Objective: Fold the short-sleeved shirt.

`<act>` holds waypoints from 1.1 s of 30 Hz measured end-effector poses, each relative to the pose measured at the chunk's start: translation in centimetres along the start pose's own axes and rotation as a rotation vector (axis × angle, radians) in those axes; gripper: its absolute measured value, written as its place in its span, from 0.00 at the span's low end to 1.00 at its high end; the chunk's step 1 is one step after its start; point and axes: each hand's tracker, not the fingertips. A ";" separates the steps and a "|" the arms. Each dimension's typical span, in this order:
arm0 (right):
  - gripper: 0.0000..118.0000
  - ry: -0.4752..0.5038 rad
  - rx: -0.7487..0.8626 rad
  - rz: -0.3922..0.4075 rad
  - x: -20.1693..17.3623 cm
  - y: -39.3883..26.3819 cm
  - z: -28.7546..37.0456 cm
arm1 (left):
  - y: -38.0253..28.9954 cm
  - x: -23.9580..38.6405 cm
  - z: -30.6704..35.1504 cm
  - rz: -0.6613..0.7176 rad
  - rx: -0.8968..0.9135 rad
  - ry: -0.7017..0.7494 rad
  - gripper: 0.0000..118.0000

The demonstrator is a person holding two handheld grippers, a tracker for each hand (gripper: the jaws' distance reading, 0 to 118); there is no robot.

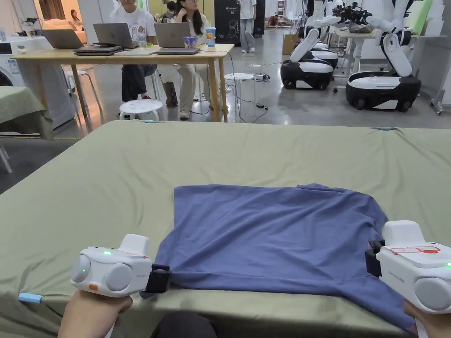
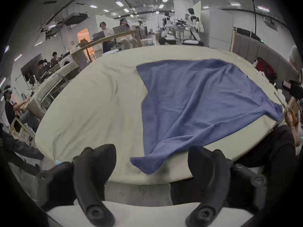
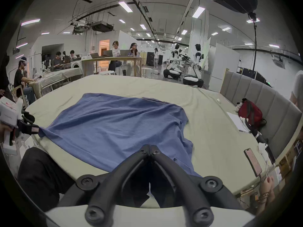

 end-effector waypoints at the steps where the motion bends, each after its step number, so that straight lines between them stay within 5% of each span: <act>1: 0.00 -0.007 -0.007 0.003 0.4 -0.2 -0.2 | -0.1 0.0 -0.7 0.004 0.002 0.003 0.77; 3: 0.00 -0.019 -0.022 0.010 1.2 -0.4 -0.4 | -0.2 -0.2 -2.5 0.026 -0.028 -0.006 0.72; 6: 0.00 -0.036 -0.064 0.015 2.7 -1.0 -0.8 | -0.2 -0.5 -4.3 0.054 -0.109 -0.059 0.50; 7: 0.00 -0.043 -0.080 0.021 3.3 -1.1 -0.9 | -0.4 -0.4 -4.4 0.044 -0.099 -0.047 0.18; 8: 0.00 -0.054 -0.090 0.024 4.0 -1.3 -0.9 | -0.5 -0.3 -4.2 0.044 -0.082 -0.045 0.02; 13: 0.00 -0.070 -0.133 -0.113 8.5 -1.4 -0.8 | 0.2 0.9 -2.7 0.051 -0.045 -0.033 0.02; 16: 0.02 -0.027 -0.216 -0.124 10.3 -2.3 -1.9 | 0.3 2.0 -1.6 0.022 -0.027 -0.012 0.02; 17: 0.21 -0.020 -0.240 -0.117 10.4 -2.7 -2.3 | 0.3 2.1 -1.6 0.018 -0.027 -0.007 0.02; 19: 0.82 -0.028 -0.278 -0.107 10.6 -3.6 -3.5 | 0.3 2.5 -1.2 0.016 -0.025 -0.001 0.02; 20: 1.00 -0.040 -0.286 -0.104 10.8 -4.2 -4.1 | 0.3 2.6 -1.1 0.014 -0.025 0.001 0.02; 23: 0.89 0.004 -0.302 -0.145 11.2 -5.4 -5.9 | 0.4 2.5 -1.2 0.016 -0.032 0.002 0.02; 27: 0.89 -0.009 -0.361 -0.105 9.9 -6.5 -7.2 | 0.4 2.4 -1.3 0.021 -0.043 0.006 0.02; 30: 0.70 0.062 -0.446 -0.132 9.6 -8.1 -8.8 | 0.4 2.6 -1.2 0.025 -0.066 0.008 0.02; 31: 0.58 0.043 -0.411 -0.121 9.5 -8.1 -8.3 | 0.4 2.6 -1.2 0.024 -0.073 0.010 0.02; 33: 0.04 0.025 -0.419 -0.126 9.3 -6.2 -6.5 | 0.5 2.7 -0.6 0.009 -0.062 0.023 0.02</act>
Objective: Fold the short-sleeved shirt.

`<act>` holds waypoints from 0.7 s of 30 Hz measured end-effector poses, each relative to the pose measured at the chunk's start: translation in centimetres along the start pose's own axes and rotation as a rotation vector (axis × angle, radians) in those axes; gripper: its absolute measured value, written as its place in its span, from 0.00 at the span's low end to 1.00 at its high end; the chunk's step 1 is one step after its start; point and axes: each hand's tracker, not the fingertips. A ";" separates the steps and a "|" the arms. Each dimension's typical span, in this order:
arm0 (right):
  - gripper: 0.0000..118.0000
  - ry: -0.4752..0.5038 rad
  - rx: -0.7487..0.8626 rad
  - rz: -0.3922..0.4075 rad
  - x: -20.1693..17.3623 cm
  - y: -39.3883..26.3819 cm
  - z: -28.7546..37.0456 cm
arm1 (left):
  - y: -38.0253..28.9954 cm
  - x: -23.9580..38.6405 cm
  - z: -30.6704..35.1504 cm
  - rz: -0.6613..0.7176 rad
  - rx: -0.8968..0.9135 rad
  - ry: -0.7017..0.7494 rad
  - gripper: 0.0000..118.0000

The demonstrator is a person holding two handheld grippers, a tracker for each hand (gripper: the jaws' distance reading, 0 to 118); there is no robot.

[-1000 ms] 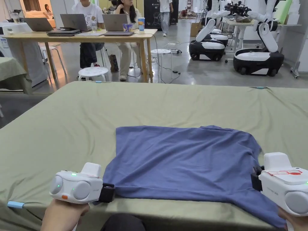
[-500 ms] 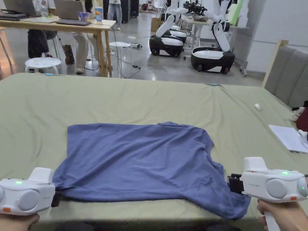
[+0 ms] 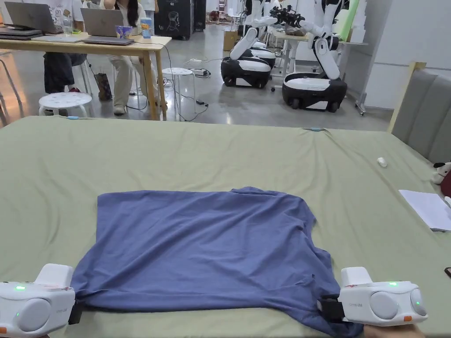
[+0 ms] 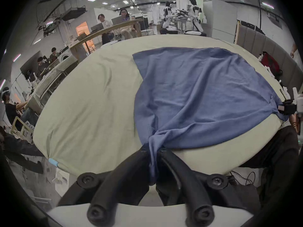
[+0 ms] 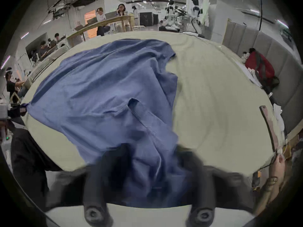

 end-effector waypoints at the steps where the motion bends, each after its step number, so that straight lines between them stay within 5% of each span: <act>1: 0.05 0.001 0.008 0.002 0.0 0.3 0.8 | 0.1 0.0 0.3 0.000 0.007 0.006 0.02; 11: 0.04 -0.071 0.174 0.057 -1.0 6.8 5.8 | 6.2 0.3 3.2 -0.047 0.132 0.100 0.01; 21: 0.05 -0.088 0.180 0.038 0.0 15.2 1.1 | 14.0 -0.2 -2.1 -0.059 0.102 0.115 0.01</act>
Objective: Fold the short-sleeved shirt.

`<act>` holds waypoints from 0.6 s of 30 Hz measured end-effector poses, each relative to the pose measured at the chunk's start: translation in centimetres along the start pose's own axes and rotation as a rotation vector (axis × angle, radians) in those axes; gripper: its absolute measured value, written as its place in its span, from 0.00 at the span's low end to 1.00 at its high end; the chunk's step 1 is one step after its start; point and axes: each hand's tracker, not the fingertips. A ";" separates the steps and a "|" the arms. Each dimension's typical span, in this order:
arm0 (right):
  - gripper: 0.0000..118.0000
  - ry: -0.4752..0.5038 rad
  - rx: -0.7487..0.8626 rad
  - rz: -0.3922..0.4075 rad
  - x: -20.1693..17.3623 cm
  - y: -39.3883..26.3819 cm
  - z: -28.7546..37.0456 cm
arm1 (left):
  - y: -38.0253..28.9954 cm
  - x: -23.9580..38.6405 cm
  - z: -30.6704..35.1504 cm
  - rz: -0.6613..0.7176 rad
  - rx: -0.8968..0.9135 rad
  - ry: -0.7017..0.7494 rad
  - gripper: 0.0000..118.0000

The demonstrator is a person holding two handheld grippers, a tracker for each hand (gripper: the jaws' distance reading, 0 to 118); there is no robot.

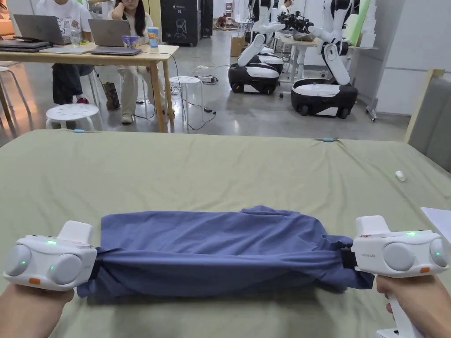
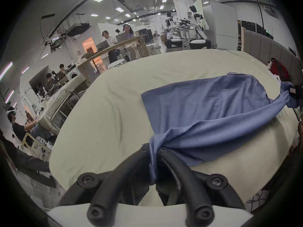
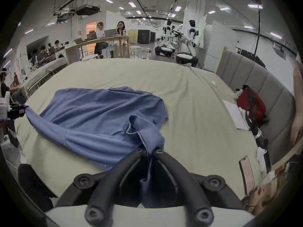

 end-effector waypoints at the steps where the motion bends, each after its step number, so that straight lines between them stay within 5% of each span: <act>1: 0.05 0.002 -0.007 0.002 -0.1 0.5 -1.0 | 0.5 0.3 -0.9 -0.003 -0.011 0.000 0.01; 9: 0.05 0.024 -0.093 -0.017 0.1 1.9 -10.2 | 2.0 1.3 -7.8 -0.028 -0.112 0.015 0.02; 13: 0.10 0.012 -0.094 -0.006 -0.5 1.4 -8.9 | 1.5 1.4 -8.2 -0.018 -0.123 0.007 0.02; 15: 0.52 0.001 -0.075 0.001 -0.2 1.2 -8.5 | 1.0 1.3 -7.0 0.013 -0.079 -0.003 0.05; 16: 0.73 -0.008 -0.042 0.006 -0.4 1.1 -7.7 | 0.8 1.3 -6.2 0.036 -0.042 -0.004 0.17; 17: 0.89 -0.015 0.014 0.010 -0.7 1.0 -6.6 | 0.5 1.2 -5.4 0.069 0.013 -0.027 0.47; 18: 0.91 -0.011 0.079 0.006 -1.2 1.1 -5.2 | 0.3 1.5 -4.3 0.103 0.048 -0.049 0.71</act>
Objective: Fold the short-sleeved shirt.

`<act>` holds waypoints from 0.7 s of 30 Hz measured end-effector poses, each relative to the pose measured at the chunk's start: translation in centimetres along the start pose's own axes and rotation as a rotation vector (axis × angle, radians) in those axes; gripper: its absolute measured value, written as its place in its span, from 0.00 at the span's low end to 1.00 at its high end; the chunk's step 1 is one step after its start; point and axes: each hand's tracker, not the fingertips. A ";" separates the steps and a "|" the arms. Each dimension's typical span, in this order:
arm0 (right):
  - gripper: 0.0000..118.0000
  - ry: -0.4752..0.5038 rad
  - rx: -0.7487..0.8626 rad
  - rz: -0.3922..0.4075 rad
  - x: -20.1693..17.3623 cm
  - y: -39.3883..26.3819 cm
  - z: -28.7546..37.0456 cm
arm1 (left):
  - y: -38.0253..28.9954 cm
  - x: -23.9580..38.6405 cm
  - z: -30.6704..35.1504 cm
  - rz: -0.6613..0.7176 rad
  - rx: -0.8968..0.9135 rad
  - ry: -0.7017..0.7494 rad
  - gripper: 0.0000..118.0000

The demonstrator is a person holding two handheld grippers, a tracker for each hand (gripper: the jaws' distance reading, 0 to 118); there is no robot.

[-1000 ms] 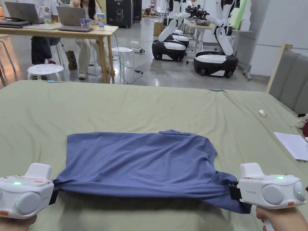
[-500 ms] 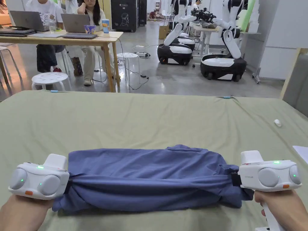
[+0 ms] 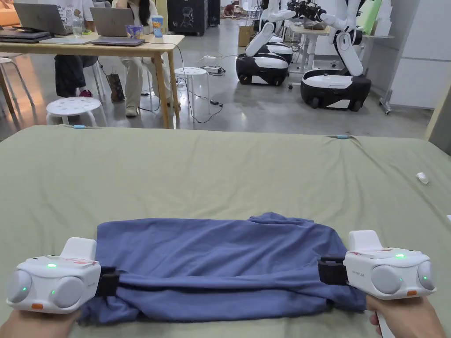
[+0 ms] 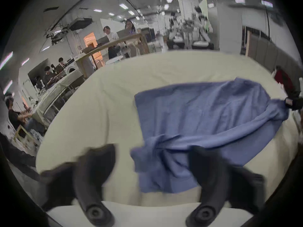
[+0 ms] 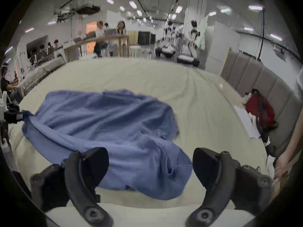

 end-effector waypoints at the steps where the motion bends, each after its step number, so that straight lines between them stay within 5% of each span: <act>1: 0.90 0.006 0.042 -0.008 -0.7 0.1 1.2 | -0.2 0.4 1.1 0.010 0.040 -0.024 0.85; 7: 0.88 0.041 0.229 -0.013 -5.2 -1.0 7.2 | -1.7 4.1 6.9 -0.003 0.266 -0.021 0.84; 10: 0.52 0.069 0.303 -0.020 -6.8 -2.6 9.1 | -2.9 5.0 9.4 0.000 0.378 -0.019 0.67; 11: 0.23 0.060 0.323 -0.015 -7.3 -3.2 9.8 | -3.5 5.0 10.0 -0.001 0.413 -0.036 0.44; 12: 0.04 0.044 0.349 -0.007 -7.6 -3.8 10.3 | -3.9 5.0 10.5 0.003 0.436 -0.036 0.19; 13: 0.00 0.040 0.362 -0.004 -8.2 -4.4 11.1 | -4.2 5.0 10.9 0.003 0.435 -0.035 0.00; 21: 0.00 0.060 0.366 -0.007 -8.7 -6.2 12.1 | -6.5 0.2 9.6 0.073 0.245 -0.011 0.00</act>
